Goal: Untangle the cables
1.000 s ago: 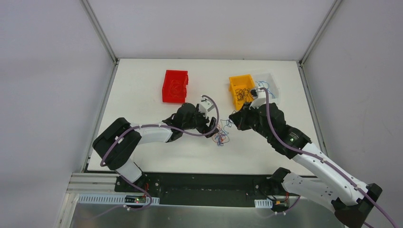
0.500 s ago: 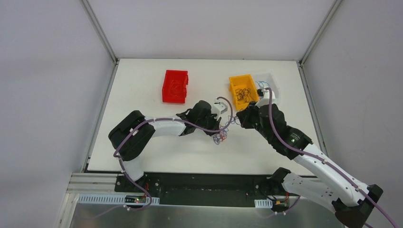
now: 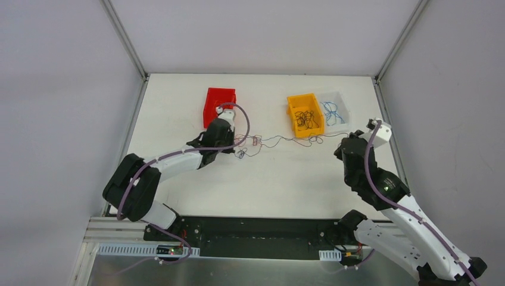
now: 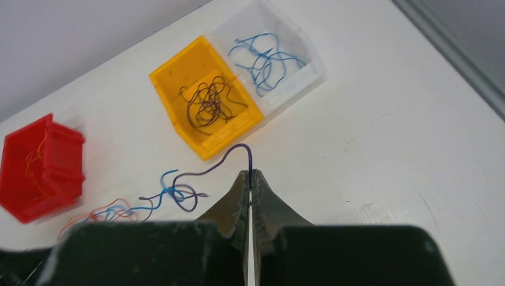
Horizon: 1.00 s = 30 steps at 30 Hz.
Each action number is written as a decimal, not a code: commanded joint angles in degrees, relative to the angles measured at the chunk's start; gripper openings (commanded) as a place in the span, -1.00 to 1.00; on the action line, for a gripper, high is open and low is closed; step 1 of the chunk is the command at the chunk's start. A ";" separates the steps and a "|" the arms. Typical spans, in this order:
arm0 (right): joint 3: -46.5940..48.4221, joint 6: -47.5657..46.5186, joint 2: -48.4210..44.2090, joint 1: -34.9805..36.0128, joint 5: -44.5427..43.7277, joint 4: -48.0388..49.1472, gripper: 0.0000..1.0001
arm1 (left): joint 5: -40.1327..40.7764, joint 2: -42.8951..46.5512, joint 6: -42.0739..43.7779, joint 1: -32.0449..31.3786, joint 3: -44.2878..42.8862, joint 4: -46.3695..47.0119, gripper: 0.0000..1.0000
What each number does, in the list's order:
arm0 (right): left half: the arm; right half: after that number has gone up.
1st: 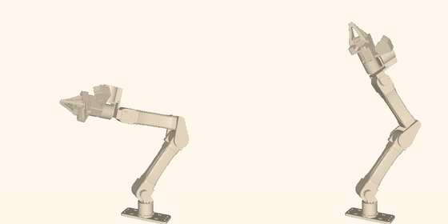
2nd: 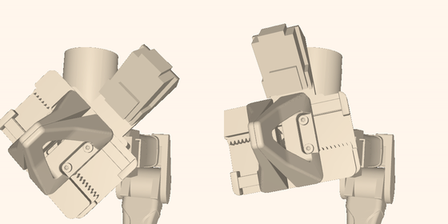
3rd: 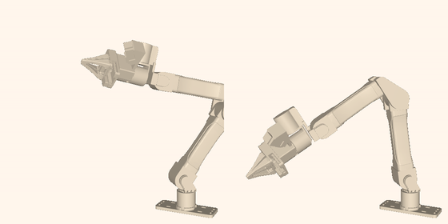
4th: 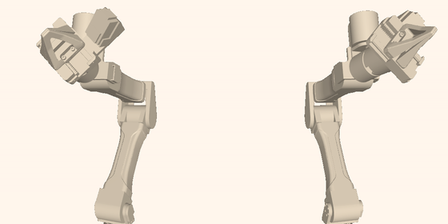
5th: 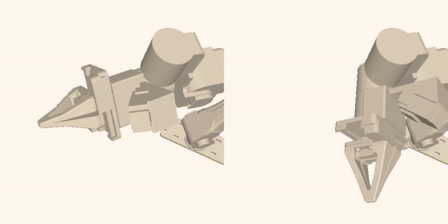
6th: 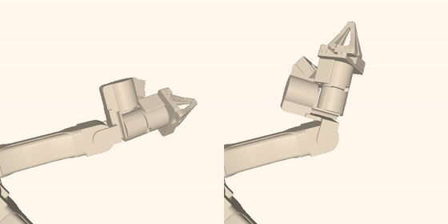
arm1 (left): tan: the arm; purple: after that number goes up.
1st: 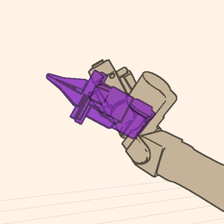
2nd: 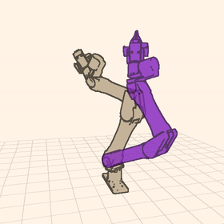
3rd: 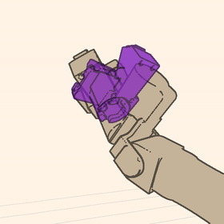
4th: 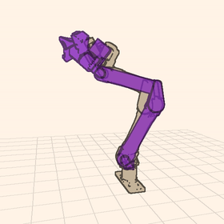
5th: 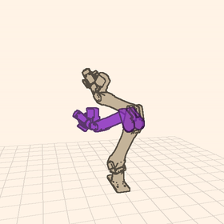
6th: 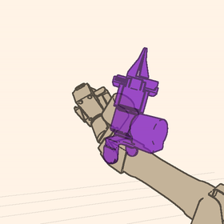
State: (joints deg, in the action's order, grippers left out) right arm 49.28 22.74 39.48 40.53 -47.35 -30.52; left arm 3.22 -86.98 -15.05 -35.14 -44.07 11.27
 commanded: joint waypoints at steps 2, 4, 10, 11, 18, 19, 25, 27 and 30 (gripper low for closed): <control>-1.24 6.15 -3.25 -3.10 -15.78 -4.57 -1.00 | 13.00 8.34 -6.04 2.87 5.08 0.02 -1.00; -1.38 9.06 -4.49 -4.60 -17.52 -5.98 -1.00 | 17.03 11.20 -6.57 2.88 7.20 0.40 -1.00; -3.15 3.32 -1.60 -6.60 4.05 0.10 -1.00 | 20.31 17.53 -6.31 2.88 11.22 3.79 -1.00; -3.24 1.61 -0.23 -6.54 9.86 0.94 -1.00 | 18.69 18.11 -5.84 2.88 11.69 4.81 -1.00; -2.38 -3.68 12.83 -6.34 38.59 2.89 0.31 | 8.50 18.67 -4.15 2.85 12.79 9.69 -1.00; -2.54 -4.86 14.38 -5.95 42.76 3.70 0.32 | 7.48 18.53 -4.00 2.81 12.70 10.00 -1.00; -1.91 -9.47 23.02 1.62 46.77 10.07 0.26 | 5.39 17.81 -3.63 2.79 12.26 10.27 -1.00; -1.16 -9.09 26.29 3.67 46.79 13.34 0.25 | 5.77 17.89 -3.51 2.79 12.32 10.31 -1.00; 0.72 -7.15 31.20 4.61 44.25 16.47 0.25 | 5.99 18.05 -3.50 2.79 12.37 10.24 -1.00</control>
State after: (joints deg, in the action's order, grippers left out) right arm 46.41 15.68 66.04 43.99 -3.44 -21.26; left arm 10.46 -69.25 -19.88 -32.21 -31.62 19.11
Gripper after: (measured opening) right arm 0.626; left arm 0.011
